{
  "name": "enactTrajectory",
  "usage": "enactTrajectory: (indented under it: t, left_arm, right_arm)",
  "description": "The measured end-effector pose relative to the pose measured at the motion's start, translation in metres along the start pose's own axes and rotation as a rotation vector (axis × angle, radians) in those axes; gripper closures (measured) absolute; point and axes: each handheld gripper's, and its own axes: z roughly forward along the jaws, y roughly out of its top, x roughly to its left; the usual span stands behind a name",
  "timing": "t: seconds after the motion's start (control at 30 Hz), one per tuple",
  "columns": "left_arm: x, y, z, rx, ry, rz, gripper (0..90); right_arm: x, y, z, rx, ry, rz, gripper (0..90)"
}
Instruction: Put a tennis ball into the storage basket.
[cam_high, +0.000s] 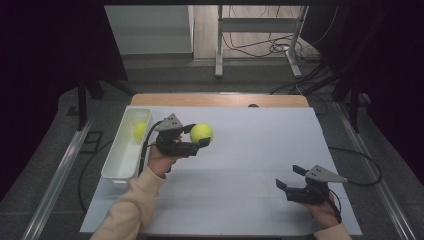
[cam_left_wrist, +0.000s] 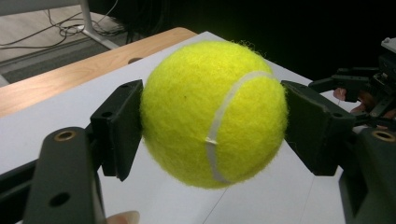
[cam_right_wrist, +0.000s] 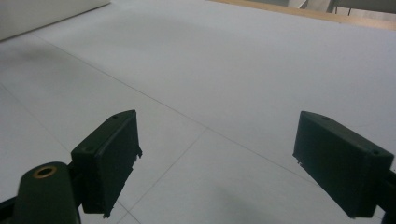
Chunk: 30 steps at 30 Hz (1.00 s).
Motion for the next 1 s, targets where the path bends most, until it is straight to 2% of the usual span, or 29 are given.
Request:
enactTrajectory:
  t: [1.0]
  left_arm:
    - [0.014, -0.001, -0.030, -0.045, 0.082, -0.025, 26.5]
  right_arm:
    - [0.000, 0.000, 0.000, -0.001, 0.000, -0.002, 14.8]
